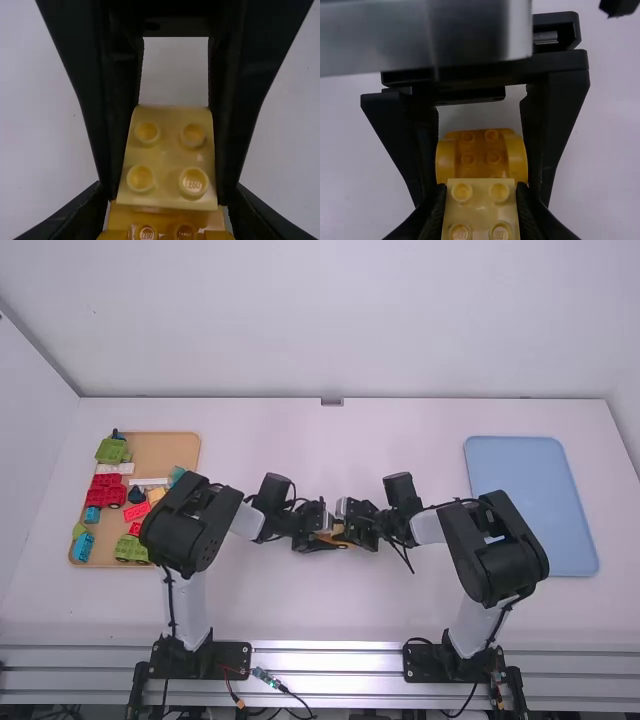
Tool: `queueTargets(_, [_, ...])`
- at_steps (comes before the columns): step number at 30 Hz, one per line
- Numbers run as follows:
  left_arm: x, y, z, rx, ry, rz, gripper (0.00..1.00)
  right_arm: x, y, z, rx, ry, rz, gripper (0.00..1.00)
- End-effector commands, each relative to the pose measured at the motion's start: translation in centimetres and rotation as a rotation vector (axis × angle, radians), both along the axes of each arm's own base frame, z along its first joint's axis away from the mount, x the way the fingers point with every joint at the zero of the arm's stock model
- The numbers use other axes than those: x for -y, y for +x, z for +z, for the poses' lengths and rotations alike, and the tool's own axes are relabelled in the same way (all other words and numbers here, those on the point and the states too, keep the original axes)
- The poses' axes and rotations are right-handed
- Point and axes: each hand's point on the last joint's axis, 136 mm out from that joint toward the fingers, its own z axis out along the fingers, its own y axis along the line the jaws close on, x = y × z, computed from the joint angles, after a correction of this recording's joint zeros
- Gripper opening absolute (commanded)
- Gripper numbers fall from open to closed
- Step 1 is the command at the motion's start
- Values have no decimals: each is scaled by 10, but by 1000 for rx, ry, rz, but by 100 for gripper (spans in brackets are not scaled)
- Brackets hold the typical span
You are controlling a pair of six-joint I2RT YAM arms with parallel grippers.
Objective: Assemble lego blocks to make yellow taxi
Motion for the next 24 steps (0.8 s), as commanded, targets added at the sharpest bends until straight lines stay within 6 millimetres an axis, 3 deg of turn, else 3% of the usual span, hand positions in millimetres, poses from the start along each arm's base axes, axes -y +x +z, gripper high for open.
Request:
queueTargets(1, [-13, -9, -27, -41, 97, 33, 37, 1, 6, -5, 7, -24, -14, 10])
queueTargets(17, [-15, -7, -26, -36, 100, 39, 36, 3, 5, -7, 0, -38, -24, 12])
queueTargets(18, [-15, -7, -26, -38, 100, 41, 36, 3, 6, -7, 1, -38, -23, 14])
queueTargets(22, [-12, -9, -26, -37, 99, 33, 36, 2, 5, -6, 1, -33, -22, 38])
queueTargets(24, [-12, -9, -26, -35, 99, 33, 36, 2, 6, -6, 2, -34, -22, 43])
